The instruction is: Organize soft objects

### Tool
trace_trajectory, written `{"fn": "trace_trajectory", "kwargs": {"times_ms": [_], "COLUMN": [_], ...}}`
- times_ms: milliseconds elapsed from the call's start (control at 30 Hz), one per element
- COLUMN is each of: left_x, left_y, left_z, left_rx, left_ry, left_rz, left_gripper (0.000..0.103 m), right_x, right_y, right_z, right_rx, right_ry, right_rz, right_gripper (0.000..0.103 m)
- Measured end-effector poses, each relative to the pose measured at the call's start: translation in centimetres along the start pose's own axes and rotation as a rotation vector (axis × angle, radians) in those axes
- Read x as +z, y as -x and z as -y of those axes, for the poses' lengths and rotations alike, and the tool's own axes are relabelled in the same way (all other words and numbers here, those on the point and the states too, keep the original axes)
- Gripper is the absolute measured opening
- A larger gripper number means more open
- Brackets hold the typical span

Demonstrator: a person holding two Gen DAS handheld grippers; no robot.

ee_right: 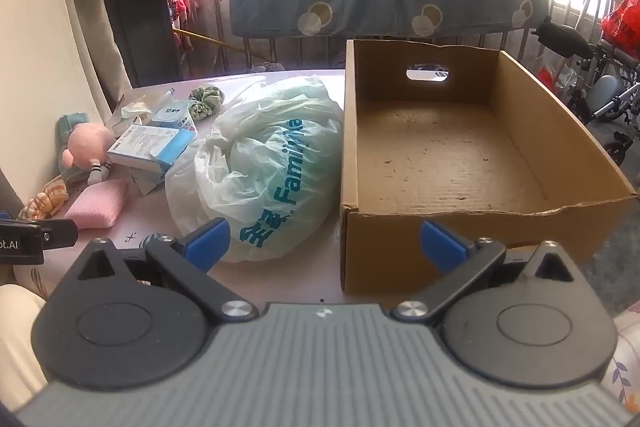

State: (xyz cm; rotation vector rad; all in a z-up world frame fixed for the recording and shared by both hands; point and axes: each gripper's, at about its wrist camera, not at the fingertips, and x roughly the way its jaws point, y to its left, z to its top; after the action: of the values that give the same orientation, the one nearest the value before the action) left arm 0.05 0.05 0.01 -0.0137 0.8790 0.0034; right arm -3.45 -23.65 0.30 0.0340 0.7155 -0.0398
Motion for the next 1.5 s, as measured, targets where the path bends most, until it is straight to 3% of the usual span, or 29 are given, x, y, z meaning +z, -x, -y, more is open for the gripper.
{"fn": "trace_trajectory", "kwargs": {"times_ms": [1500], "left_x": [0.1], "left_y": [0.2], "left_z": [0.7], "left_rx": [-0.014], "left_ry": [-0.022], "left_rz": [0.001], "left_gripper": [0.103], "right_x": [0.6], "right_y": [-0.6], "right_z": [0.2], "right_rx": [-0.007], "right_ry": [-0.001], "right_rz": [-0.03], "right_gripper": [0.102]}}
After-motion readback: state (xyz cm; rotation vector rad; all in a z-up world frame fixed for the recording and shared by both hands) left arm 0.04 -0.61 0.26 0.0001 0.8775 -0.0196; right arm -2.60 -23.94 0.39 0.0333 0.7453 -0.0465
